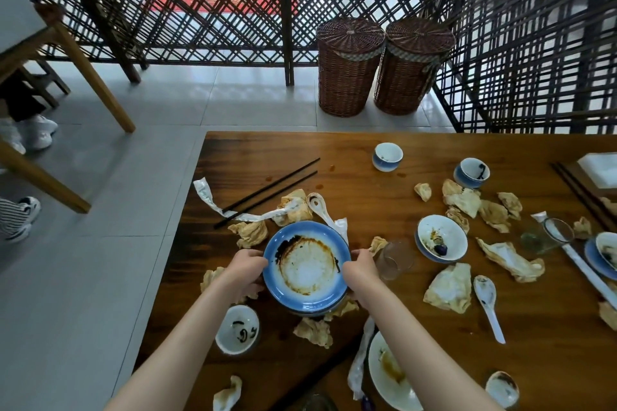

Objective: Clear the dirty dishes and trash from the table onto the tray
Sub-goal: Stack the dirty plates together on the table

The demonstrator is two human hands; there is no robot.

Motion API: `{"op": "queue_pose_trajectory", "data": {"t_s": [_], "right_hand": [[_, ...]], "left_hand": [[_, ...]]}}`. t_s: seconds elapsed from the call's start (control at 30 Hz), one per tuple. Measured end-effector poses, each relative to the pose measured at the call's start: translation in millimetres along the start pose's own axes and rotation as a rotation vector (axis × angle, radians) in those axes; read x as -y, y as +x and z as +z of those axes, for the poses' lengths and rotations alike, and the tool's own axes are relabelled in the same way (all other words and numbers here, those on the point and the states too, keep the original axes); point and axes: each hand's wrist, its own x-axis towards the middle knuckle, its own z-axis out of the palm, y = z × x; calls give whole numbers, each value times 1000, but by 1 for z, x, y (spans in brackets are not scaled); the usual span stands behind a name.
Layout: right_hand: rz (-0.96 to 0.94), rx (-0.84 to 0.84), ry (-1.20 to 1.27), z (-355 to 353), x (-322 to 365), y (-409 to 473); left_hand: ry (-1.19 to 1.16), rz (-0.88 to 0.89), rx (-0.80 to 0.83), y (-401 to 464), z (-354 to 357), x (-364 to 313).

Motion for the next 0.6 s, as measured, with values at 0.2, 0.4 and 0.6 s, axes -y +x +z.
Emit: {"op": "queue_pose_trajectory", "data": {"t_s": [0.2, 0.4, 0.6], "right_hand": [[-98, -43, 6, -2, 2, -10], [-204, -72, 49, -23, 23, -33], [-249, -144, 131, -58, 43, -69]], "left_hand": [[-21, 25, -4, -7, -4, -2], [-136, 133, 3, -32, -13, -24], [-197, 302, -29, -74, -13, -50]]}}
